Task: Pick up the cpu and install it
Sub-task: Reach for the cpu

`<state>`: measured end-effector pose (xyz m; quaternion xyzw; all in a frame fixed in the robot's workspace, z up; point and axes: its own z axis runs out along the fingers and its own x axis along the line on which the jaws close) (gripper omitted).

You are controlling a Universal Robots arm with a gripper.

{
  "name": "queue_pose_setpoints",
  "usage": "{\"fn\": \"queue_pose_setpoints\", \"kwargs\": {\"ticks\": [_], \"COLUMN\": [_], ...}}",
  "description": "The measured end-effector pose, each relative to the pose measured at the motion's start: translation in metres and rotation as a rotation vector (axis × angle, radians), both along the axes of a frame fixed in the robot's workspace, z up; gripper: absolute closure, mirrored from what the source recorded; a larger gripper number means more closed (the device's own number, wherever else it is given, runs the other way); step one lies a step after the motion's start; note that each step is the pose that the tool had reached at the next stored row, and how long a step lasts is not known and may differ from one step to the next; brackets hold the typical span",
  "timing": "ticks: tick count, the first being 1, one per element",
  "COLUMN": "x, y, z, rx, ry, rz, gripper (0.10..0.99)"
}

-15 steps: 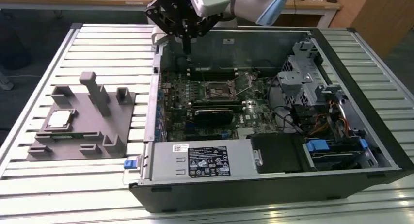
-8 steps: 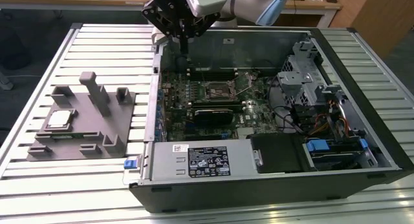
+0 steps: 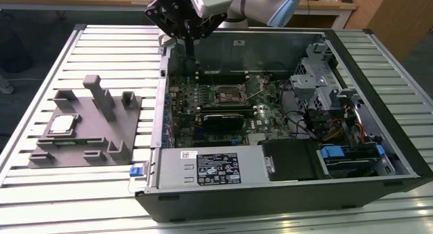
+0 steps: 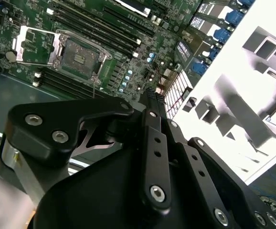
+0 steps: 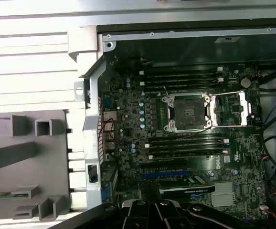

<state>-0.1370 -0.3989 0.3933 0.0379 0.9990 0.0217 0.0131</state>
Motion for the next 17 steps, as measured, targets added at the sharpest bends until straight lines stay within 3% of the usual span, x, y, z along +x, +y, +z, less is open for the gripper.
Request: {"fn": "queue_pose_setpoints", "kwargs": {"ticks": [17], "x": [-0.0057], "y": [0.0], "z": [0.0], "rx": [0.0], "ry": [0.0], "rz": [0.0], "gripper": [0.98]}}
